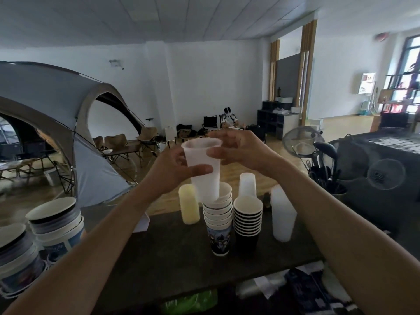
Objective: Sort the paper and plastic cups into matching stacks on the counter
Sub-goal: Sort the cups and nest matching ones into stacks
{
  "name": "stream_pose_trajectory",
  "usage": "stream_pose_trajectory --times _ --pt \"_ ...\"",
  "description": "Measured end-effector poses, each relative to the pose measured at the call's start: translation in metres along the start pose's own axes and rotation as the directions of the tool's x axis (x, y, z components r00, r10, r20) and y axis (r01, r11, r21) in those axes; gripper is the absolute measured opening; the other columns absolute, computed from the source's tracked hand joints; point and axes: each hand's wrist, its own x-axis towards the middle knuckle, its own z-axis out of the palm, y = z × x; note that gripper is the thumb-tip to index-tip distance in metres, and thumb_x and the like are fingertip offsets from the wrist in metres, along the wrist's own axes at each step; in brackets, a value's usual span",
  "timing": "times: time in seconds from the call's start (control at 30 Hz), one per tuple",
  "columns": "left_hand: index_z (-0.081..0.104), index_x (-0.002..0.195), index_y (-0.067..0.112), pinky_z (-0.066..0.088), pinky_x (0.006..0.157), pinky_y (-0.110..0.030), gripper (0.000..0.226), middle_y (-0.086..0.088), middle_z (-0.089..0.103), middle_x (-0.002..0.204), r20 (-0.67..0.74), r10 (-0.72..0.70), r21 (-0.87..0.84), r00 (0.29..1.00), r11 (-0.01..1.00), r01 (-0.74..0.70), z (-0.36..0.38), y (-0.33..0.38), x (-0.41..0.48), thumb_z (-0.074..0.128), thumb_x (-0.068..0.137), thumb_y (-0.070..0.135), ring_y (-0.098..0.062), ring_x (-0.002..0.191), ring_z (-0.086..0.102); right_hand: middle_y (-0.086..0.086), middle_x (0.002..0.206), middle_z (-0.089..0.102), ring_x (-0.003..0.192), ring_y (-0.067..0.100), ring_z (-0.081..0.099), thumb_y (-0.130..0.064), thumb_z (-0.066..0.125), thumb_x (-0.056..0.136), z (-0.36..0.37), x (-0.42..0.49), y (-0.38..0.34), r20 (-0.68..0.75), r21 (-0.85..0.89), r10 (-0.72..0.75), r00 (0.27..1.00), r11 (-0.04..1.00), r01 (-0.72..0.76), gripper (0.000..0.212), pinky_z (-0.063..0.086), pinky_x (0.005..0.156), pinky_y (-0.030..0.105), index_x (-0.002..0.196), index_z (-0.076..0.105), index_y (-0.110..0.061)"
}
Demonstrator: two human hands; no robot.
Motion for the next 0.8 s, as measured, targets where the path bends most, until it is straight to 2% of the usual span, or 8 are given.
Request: stream_pose_trajectory --times 0.07,0.17,0.27,0.33,0.4,0.53,0.6,0.8 --pt "0.060 0.115 0.035 0.057 0.074 -0.017 0.067 0.014 0.072 0.101 0.010 0.051 0.036 0.999 0.998 -0.052 0.019 0.015 0.016 0.083 0.056 0.056 0.001 0.089 0.069 0.003 0.109 0.072 0.097 0.016 0.072 -0.040 0.080 0.068 -0.021 -0.010 0.002 -0.099 -0.022 -0.011 0.995 1.000 0.009 0.070 0.061 0.079 0.035 0.129 0.060 -0.012" --pt "0.049 0.124 0.026 0.054 0.070 -0.009 0.070 0.020 0.065 0.102 0.021 0.035 -0.038 0.999 0.999 -0.034 0.051 0.030 0.040 0.088 0.066 0.032 0.010 0.086 0.065 -0.008 0.104 0.072 0.090 0.005 0.071 -0.041 0.080 0.070 -0.061 -0.029 0.016 -0.262 -0.114 -0.016 0.965 0.993 -0.014 0.060 0.058 0.070 0.021 0.123 0.064 -0.017" --pt "0.057 0.125 0.016 0.056 0.087 -0.021 0.053 0.010 0.069 0.107 0.107 0.075 -0.059 0.991 0.996 -0.069 0.088 0.034 0.061 0.081 0.078 0.014 0.001 0.094 0.068 -0.011 0.109 0.070 0.092 0.002 0.069 -0.064 0.077 0.058 -0.098 -0.051 0.040 -0.387 -0.318 -0.013 0.922 0.941 -0.120 0.079 0.060 0.078 0.027 0.123 0.065 -0.020" --pt "0.060 0.126 0.012 0.055 0.092 -0.026 0.045 0.005 0.071 0.108 0.159 0.093 -0.024 0.983 0.996 -0.091 0.113 0.033 0.072 0.073 0.084 0.008 -0.005 0.100 0.068 -0.009 0.114 0.068 0.095 0.004 0.068 -0.066 0.077 0.061 -0.114 -0.064 0.060 -0.412 -0.389 -0.002 0.911 0.905 -0.174 0.078 0.060 0.082 0.032 0.123 0.064 -0.021" --pt "0.059 0.130 0.012 0.054 0.093 -0.028 0.045 0.003 0.070 0.113 0.197 0.097 0.015 0.976 0.995 -0.102 0.136 0.032 0.082 0.067 0.086 0.005 -0.010 0.106 0.066 -0.007 0.116 0.067 0.096 0.005 0.066 -0.058 0.079 0.067 -0.123 -0.074 0.074 -0.438 -0.419 0.011 0.899 0.882 -0.214 0.070 0.058 0.085 0.030 0.124 0.064 -0.021" --pt "0.054 0.136 0.012 0.052 0.098 -0.035 0.053 0.008 0.064 0.114 0.214 0.072 0.051 0.974 0.995 -0.085 0.171 0.027 0.091 0.057 0.085 -0.001 -0.010 0.112 0.060 -0.009 0.113 0.064 0.096 0.007 0.065 -0.047 0.083 0.070 -0.133 -0.082 0.099 -0.488 -0.396 0.029 0.872 0.883 -0.251 0.065 0.057 0.086 0.029 0.125 0.063 -0.017" --pt "0.052 0.138 0.016 0.051 0.100 -0.038 0.055 0.009 0.064 0.120 0.211 0.069 0.112 0.975 0.989 -0.094 0.180 0.019 0.092 0.057 0.084 0.004 -0.008 0.114 0.059 -0.007 0.119 0.063 0.100 0.008 0.064 -0.045 0.082 0.072 -0.134 -0.083 0.111 -0.481 -0.358 0.057 0.875 0.898 -0.256 0.067 0.057 0.088 0.031 0.128 0.059 -0.018" --pt "0.044 0.144 0.018 0.047 0.091 -0.027 0.065 0.008 0.065 0.128 0.170 0.058 0.198 0.984 0.976 -0.092 0.188 0.005 0.087 0.056 0.082 0.001 -0.009 0.115 0.056 -0.003 0.125 0.065 0.105 0.009 0.065 -0.046 0.081 0.072 -0.125 -0.075 0.138 -0.488 -0.301 0.066 0.870 0.923 -0.238 0.069 0.057 0.090 0.036 0.131 0.056 -0.021"
